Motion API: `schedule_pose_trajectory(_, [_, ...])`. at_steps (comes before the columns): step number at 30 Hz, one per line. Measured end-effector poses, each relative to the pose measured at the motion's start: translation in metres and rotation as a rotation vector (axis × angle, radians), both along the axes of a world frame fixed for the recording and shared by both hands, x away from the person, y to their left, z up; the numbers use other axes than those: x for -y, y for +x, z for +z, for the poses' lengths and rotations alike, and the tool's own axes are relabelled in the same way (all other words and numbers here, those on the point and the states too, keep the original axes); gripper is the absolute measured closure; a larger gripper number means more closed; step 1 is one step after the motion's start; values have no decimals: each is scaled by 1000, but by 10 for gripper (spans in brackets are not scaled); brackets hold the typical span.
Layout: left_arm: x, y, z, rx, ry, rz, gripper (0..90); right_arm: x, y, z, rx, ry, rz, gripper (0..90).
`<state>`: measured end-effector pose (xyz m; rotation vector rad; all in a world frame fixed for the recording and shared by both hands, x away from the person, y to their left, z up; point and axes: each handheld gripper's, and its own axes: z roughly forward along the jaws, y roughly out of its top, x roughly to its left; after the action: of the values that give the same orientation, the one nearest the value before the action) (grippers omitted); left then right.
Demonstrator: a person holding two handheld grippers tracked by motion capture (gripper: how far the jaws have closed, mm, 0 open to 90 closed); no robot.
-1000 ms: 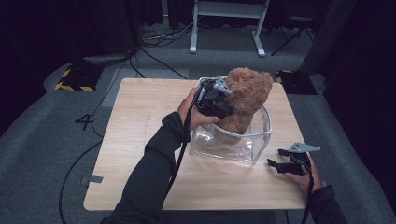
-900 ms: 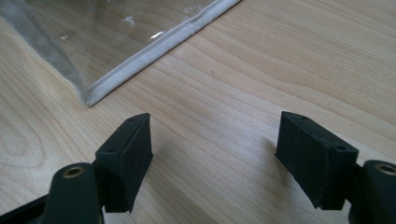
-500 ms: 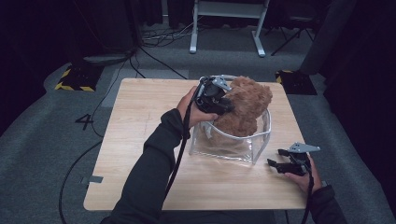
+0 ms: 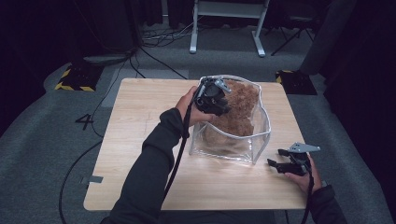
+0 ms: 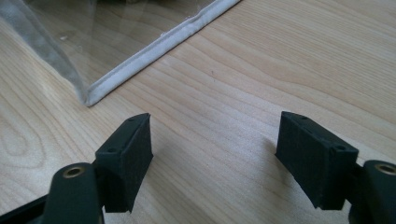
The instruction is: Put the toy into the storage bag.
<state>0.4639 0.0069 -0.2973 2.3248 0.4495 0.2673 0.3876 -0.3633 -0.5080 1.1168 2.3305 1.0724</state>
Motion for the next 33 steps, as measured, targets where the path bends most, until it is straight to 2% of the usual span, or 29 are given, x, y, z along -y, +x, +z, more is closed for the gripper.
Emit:
schedule_pose_trajectory(3, [-2, -1, -1, 15, -1, 3, 689, 0, 0, 0, 1, -1, 0, 268])
schedule_pose_trajectory(12, [-21, -5, 3, 32, -60, 27, 620, 0, 0, 0, 1, -1, 0, 269])
schedule_pose_trajectory(17, [-31, -9, 2, 48, -72, 59, 500, 0, 0, 0, 1, -1, -2, 268])
schedule_pose_trajectory(19, [-35, -11, 3, 54, -89, 60, 478, 0, 0, 0, 0, -2, -1, 269])
schedule_pose_trajectory(27, [-49, -20, 5, 95, -95, 97, 377, 0, 0, 0, 1, -2, -1, 268])
schedule_pose_trajectory(33, [-57, -24, 4, 101, -103, 133, 284, 0, 0, 0, 1, -2, -2, 268])
